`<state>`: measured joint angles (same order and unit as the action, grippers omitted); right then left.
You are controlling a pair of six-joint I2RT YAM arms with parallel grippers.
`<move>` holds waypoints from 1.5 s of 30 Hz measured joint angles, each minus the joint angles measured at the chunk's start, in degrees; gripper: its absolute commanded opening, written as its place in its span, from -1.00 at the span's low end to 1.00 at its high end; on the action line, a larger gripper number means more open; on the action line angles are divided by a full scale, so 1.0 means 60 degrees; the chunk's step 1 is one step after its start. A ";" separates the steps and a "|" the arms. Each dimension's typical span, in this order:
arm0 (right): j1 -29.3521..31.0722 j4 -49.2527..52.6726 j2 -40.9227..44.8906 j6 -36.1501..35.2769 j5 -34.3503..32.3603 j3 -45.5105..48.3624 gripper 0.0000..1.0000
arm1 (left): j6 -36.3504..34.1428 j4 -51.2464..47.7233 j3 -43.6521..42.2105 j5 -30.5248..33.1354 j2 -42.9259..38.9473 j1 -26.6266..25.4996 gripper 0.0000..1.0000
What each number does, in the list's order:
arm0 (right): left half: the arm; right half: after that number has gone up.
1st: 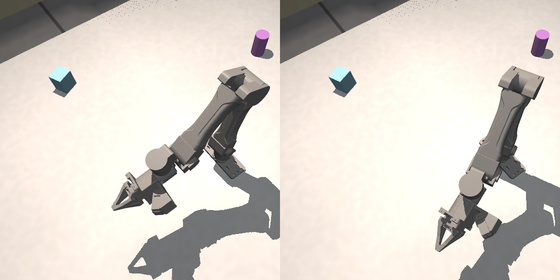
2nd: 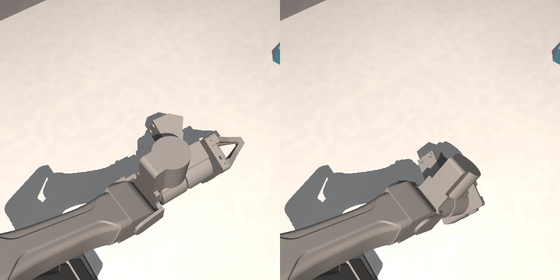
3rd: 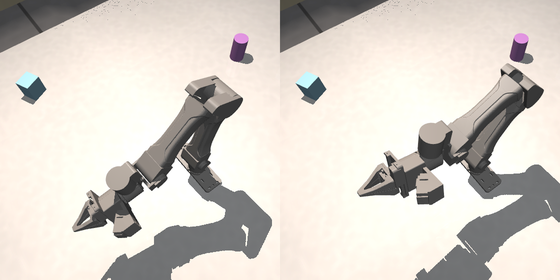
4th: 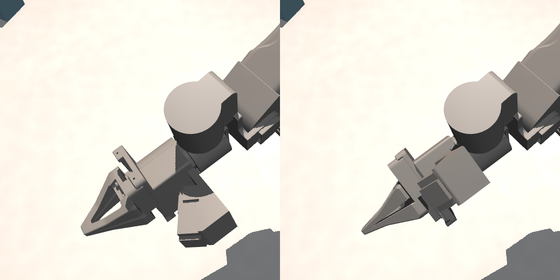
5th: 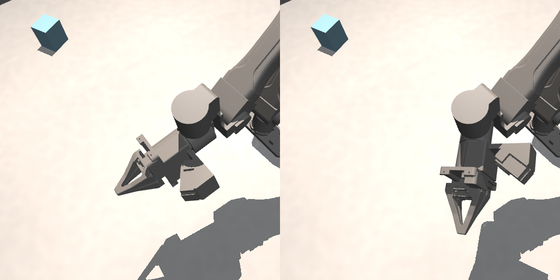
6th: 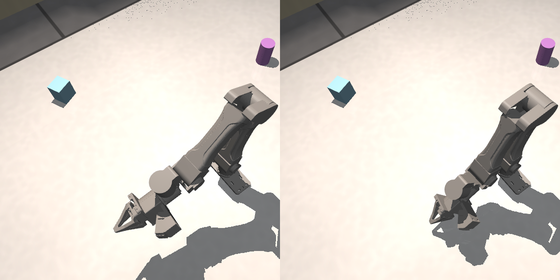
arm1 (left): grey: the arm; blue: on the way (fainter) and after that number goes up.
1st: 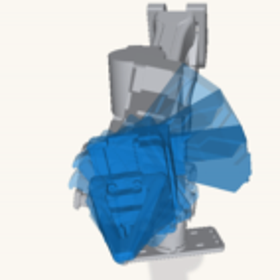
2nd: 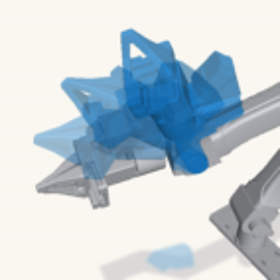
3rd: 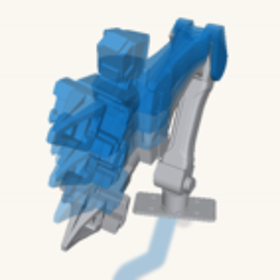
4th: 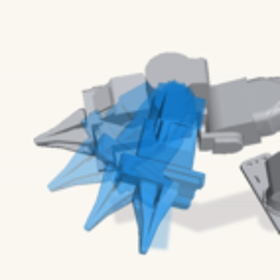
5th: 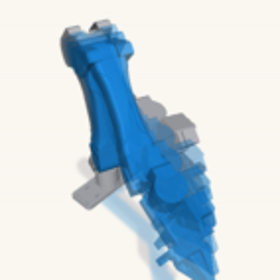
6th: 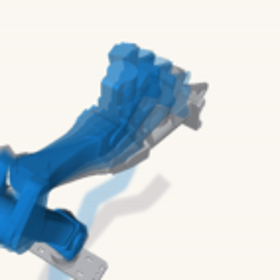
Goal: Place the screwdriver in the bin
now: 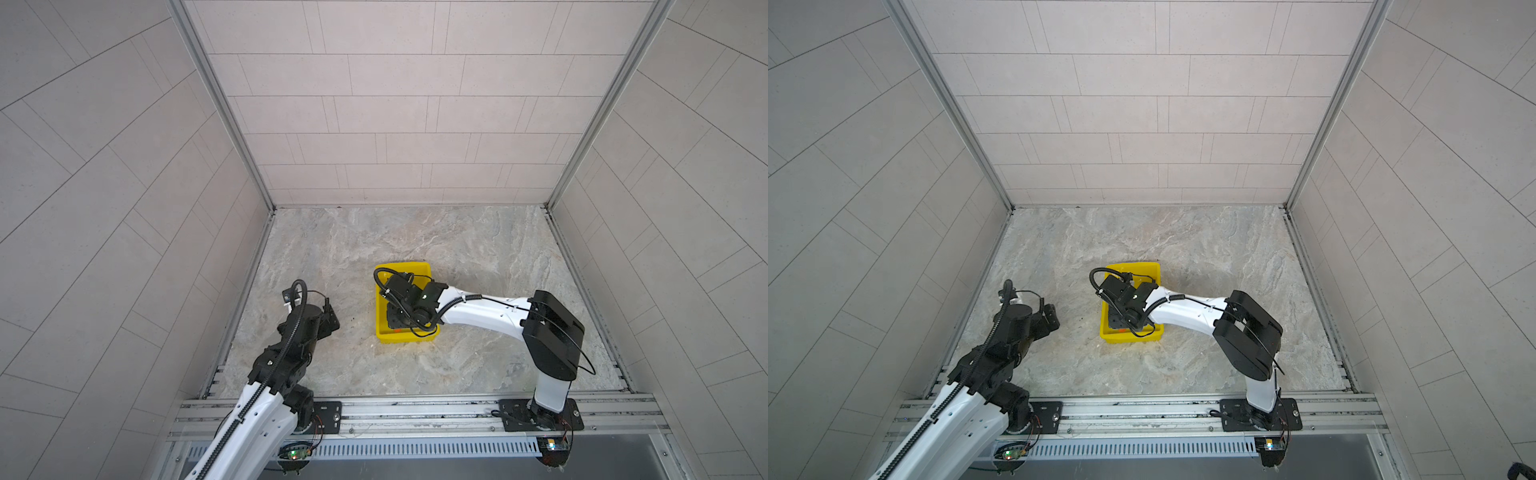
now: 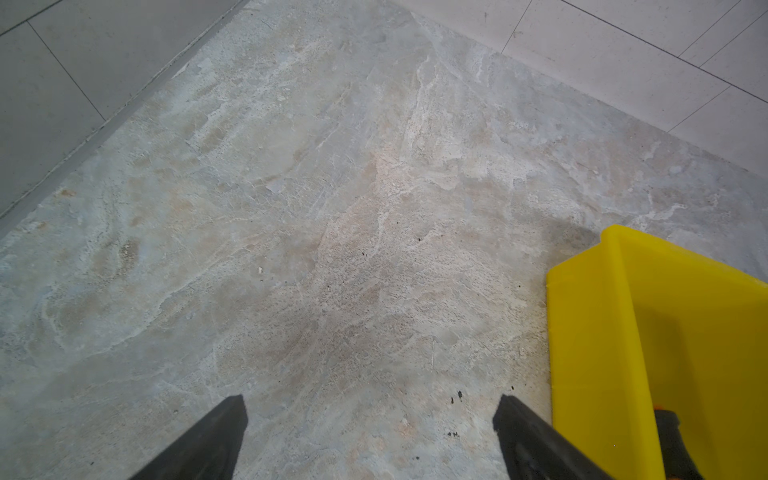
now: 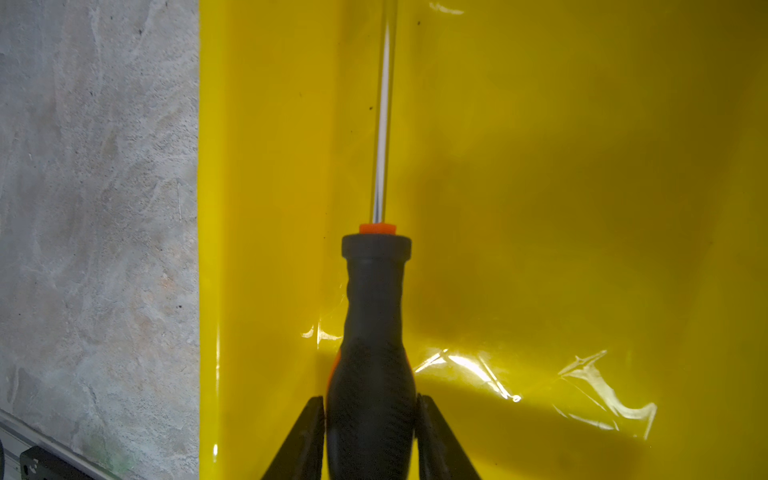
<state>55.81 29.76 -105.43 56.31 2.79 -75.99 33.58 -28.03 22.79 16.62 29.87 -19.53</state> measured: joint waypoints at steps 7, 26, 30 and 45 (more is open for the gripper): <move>-0.0062 0.0204 0.0186 -0.0127 -0.0076 -0.0102 -0.24 | 0.0000 -0.0033 0.0000 0.0033 -0.0055 0.0000 0.99; -0.4634 0.1650 0.7697 -0.4095 -0.3952 0.4266 0.21 | 0.0004 -0.0142 0.0000 -0.0004 0.0153 0.0000 0.99; -0.5260 0.0601 0.8051 -0.5359 -0.4328 0.5180 0.58 | 0.0000 -0.0160 0.0000 -0.0047 0.0157 0.0000 0.99; -0.6881 -0.5515 0.4503 -0.8965 -0.5723 0.6247 0.55 | 0.0000 -0.0157 0.0000 -0.0135 0.0262 -0.0011 0.99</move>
<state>14.52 -3.33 -78.41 2.52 -31.55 -38.50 33.58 -28.97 22.79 15.81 31.44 -19.59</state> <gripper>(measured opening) 0.783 0.995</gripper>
